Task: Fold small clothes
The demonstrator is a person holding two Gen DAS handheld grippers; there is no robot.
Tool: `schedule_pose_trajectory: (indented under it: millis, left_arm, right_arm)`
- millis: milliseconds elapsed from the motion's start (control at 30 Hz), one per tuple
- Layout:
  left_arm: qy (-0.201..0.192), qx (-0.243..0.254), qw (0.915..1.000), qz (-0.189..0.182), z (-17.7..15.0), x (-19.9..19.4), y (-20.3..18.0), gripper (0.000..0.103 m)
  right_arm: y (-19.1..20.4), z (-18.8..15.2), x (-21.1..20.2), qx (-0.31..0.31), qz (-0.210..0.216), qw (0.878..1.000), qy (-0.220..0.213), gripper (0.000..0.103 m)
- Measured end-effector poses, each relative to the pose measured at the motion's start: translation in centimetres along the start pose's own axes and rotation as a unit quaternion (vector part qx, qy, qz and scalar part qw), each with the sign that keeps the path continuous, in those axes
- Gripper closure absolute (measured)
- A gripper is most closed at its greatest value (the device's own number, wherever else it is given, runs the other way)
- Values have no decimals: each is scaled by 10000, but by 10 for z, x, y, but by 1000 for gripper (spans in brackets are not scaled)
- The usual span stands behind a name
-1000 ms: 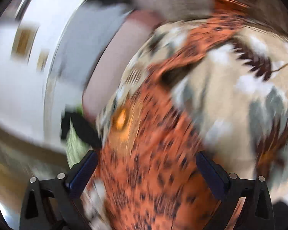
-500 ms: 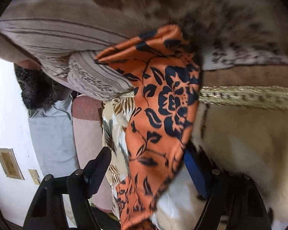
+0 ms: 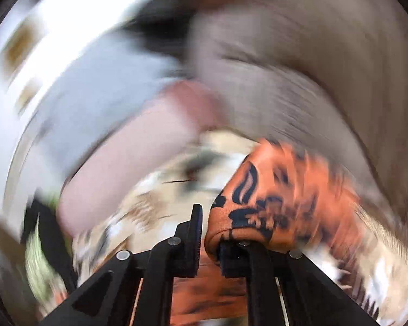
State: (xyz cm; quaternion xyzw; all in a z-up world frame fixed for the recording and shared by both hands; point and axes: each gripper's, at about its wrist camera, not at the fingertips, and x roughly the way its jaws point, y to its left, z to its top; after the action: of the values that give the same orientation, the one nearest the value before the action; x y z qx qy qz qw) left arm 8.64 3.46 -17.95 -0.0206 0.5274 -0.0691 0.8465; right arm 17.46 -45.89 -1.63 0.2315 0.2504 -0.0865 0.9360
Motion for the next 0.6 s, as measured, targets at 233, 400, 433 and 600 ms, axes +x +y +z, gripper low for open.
schedule_pose_trajectory:
  millis: [233, 400, 433, 600]
  left_arm:
    - [-213, -698, 9960, -515, -1, -32, 36, 0]
    - [-685, -857, 9932, -391, 6, -63, 59, 0]
    - [-808, -824, 9926, -370, 9, -67, 60, 0]
    - [-1120, -132, 9930, -358, 60, -67, 21, 0]
  right_arm:
    - [234, -133, 29, -1685, 1621, 9645, 1230, 12]
    - [231, -219, 97, -1354, 1768, 9402, 2578, 0]
    - [220, -217, 93, -1210, 1833, 9435, 2480, 0]
    - [136, -180, 52, -466, 1465, 9710, 1832, 0]
